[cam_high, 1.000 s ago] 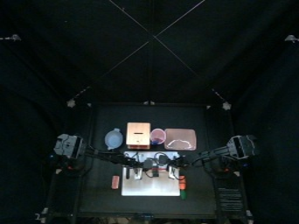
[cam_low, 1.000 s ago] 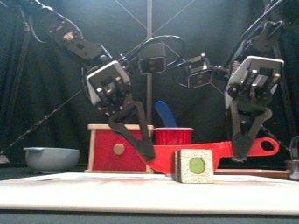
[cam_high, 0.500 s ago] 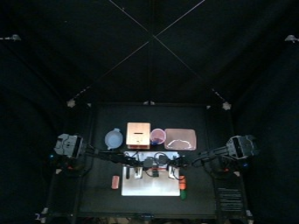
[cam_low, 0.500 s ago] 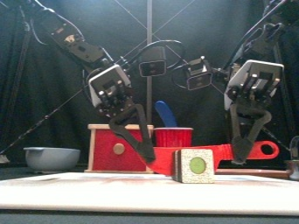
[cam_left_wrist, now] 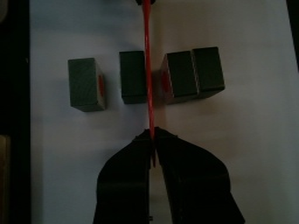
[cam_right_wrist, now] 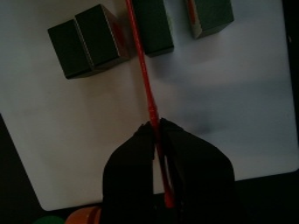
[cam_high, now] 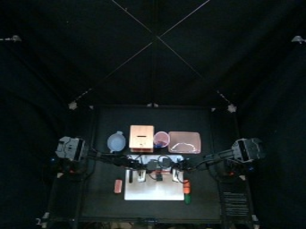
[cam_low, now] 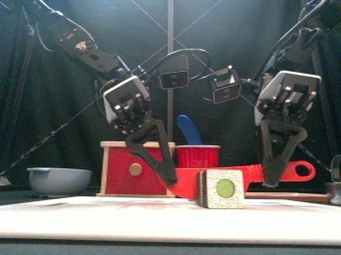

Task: Place sushi on board then cut the sushi with the knife then place the pieces on the plate
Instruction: Cut the sushi into 4 pieces

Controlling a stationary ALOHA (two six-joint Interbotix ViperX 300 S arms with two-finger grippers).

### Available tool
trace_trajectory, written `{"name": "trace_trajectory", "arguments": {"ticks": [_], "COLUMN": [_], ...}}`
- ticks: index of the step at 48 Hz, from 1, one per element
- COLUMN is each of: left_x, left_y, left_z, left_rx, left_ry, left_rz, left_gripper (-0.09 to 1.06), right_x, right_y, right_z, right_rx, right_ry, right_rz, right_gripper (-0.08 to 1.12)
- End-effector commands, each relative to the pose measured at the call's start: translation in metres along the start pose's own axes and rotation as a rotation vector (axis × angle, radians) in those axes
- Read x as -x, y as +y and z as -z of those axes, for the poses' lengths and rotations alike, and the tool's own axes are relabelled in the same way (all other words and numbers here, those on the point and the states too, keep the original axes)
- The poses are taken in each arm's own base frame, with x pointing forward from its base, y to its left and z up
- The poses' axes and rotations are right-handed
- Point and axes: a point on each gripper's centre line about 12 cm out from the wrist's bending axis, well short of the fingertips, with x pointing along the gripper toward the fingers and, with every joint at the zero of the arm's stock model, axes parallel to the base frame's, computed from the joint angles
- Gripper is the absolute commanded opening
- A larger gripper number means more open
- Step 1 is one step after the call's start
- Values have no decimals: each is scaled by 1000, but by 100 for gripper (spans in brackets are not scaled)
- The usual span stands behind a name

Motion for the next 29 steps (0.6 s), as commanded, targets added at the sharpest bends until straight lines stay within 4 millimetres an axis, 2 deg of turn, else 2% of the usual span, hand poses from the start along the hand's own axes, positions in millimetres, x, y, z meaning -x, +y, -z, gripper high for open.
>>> {"name": "trace_trajectory", "arguments": {"ticks": [1, 16, 29], "left_x": [13, 33, 47], "left_y": [-4, -7, -16], "left_z": [-20, -35, -42], "left_rx": [-7, -39, -59], "left_ry": [-63, -122, -155], "left_rz": [7, 10, 24], "left_gripper": [48, 48, 48], "right_x": [17, 46, 57], "right_y": [0, 4, 12], "right_z": [-13, -21, -21], "right_rx": [-19, -25, -13], "right_ry": [-58, -136, -161], "right_rz": [-16, -48, -76], "right_gripper": [37, 37, 37]}}
